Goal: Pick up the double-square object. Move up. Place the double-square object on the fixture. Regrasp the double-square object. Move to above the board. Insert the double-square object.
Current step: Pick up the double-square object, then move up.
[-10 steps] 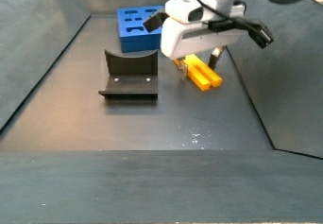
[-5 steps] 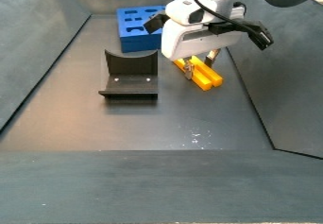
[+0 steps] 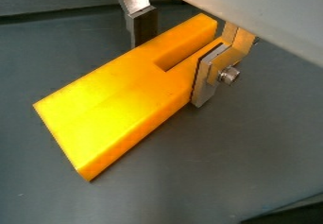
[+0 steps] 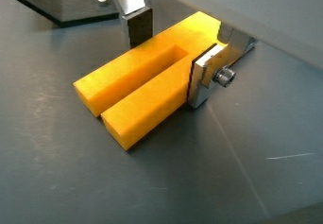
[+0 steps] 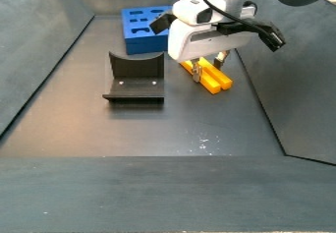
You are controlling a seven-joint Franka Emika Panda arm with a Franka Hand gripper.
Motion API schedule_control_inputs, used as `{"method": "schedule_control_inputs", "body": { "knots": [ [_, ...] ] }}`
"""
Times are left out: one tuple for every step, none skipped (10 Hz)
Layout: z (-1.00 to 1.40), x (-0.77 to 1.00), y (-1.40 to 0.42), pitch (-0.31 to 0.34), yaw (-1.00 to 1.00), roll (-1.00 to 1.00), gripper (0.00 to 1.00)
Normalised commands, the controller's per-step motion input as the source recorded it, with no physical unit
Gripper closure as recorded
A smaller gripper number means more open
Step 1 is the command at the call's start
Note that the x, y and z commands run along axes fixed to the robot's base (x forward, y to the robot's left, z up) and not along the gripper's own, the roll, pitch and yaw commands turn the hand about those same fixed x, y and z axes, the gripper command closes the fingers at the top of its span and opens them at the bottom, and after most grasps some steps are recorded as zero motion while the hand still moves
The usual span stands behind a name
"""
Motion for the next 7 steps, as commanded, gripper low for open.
{"method": "schedule_control_inputs", "body": {
  "knots": [
    [0.0,0.0,0.0,0.0,0.0,0.0,1.0],
    [0.0,0.0,0.0,0.0,0.0,0.0,1.0],
    [0.0,0.0,0.0,0.0,0.0,0.0,1.0],
    [0.0,0.0,0.0,0.0,0.0,0.0,1.0],
    [0.83,0.0,0.0,0.0,0.0,0.0,1.0],
    [0.82,-0.04,0.01,0.014,0.01,0.0,1.0],
    [0.75,-0.07,0.02,0.023,0.01,0.0,1.0]
  ]
}}
